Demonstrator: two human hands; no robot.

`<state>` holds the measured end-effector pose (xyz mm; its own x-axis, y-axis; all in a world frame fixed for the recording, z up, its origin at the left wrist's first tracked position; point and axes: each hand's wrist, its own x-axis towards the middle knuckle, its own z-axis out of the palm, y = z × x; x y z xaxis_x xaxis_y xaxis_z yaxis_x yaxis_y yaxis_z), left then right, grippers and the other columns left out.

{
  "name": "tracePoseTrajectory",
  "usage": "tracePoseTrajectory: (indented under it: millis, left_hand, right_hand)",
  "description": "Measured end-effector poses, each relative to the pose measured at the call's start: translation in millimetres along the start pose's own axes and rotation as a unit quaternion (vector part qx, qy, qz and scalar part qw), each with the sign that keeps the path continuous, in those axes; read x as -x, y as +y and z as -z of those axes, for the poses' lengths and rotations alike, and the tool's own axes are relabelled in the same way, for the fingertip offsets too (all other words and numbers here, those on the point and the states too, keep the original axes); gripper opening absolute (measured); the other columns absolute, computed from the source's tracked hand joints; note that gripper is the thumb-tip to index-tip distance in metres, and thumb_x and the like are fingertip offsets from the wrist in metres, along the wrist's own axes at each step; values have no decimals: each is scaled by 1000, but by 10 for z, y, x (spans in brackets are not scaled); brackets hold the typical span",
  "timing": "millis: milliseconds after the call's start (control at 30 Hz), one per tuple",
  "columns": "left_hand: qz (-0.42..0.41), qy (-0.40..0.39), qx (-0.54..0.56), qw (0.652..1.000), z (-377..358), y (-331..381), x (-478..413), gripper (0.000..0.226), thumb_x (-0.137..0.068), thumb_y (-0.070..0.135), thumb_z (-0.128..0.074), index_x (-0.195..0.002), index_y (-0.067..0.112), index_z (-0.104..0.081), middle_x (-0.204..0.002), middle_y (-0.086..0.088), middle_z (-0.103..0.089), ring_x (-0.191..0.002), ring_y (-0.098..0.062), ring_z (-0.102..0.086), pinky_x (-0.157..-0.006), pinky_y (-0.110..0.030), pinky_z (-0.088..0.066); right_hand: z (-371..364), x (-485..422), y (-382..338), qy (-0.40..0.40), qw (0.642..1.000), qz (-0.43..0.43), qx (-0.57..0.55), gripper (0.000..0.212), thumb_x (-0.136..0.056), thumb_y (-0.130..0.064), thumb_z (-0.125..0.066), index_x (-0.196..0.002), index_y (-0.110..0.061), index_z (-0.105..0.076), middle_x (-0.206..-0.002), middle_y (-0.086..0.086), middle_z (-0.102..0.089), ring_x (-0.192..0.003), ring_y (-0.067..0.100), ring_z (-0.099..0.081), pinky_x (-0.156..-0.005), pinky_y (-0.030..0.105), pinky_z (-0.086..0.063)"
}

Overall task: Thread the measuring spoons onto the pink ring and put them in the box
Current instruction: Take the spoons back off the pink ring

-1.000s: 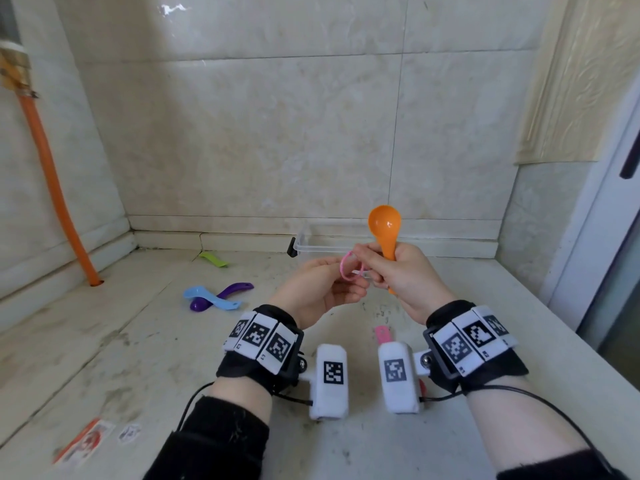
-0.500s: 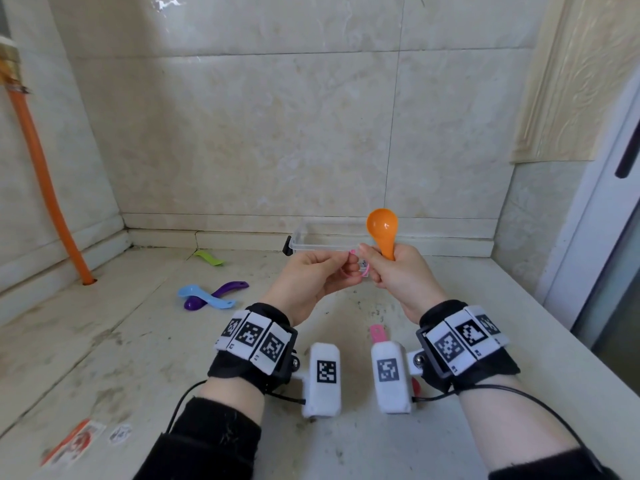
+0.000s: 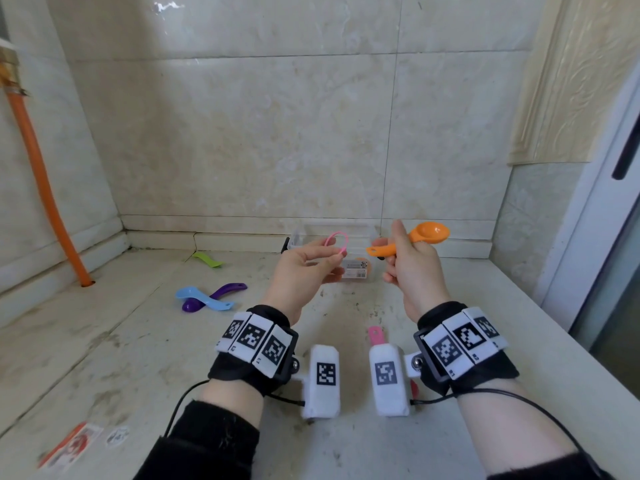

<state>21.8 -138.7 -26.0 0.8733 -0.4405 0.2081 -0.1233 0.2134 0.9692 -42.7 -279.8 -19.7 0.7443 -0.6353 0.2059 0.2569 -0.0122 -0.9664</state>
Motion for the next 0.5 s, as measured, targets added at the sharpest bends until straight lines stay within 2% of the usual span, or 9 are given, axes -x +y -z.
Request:
tracePoseTrajectory:
  millis: [100,167,267,367,500]
  left_hand:
    - [12,-34,-48,998,-25,13,42,7,-85,7,-68,-86,10,-74,-117,9,-62,-64,-9,-66,-66,-22,-58]
    - [16,-28,-75,997,-21,7,51,6,-84,9,-69,-84,13,-74,-118,8,-62,-63,-9,-65,-65,-23,-58]
    - [13,-27,-91,995,-11,6,53,6,-84,11,-71,-83,16,-74,-122,6,-63,-64,-9,-65,-66,-23,-57]
    - [4,-37,-87,996,-17,8,57,6,-83,11,-71,-85,15,-75,-122,7,-63,-62,-8,-65,-65,-22,-57]
    - [-5,-51,-78,996,-33,6,60,8,-83,8,-71,-85,14,-76,-109,19,-65,-60,-8,-63,-63,-20,-56]
  right_hand:
    - [-30,9,3,-42,998,27,-30,29,-97,-34,-55,-83,-12,-69,-52,-9,-59,-48,5,-56,-67,32,-54]
    - [-39,9,16,-64,996,47,-28,21,-95,-30,-59,-90,-13,-70,-64,-6,-69,-61,7,-65,-79,35,-57]
    - [-43,12,41,-81,995,61,-17,18,-93,-30,-62,-99,-15,-70,-78,-3,-75,-76,10,-71,-81,32,-58]
    - [-45,17,46,-79,994,74,-8,8,-92,-27,-64,-96,-23,-70,-84,-1,-76,-84,12,-72,-83,30,-57]
    - [-36,33,27,-88,992,86,-12,7,-91,-25,-66,-94,-28,-71,-98,4,-74,-92,15,-71,-84,31,-57]
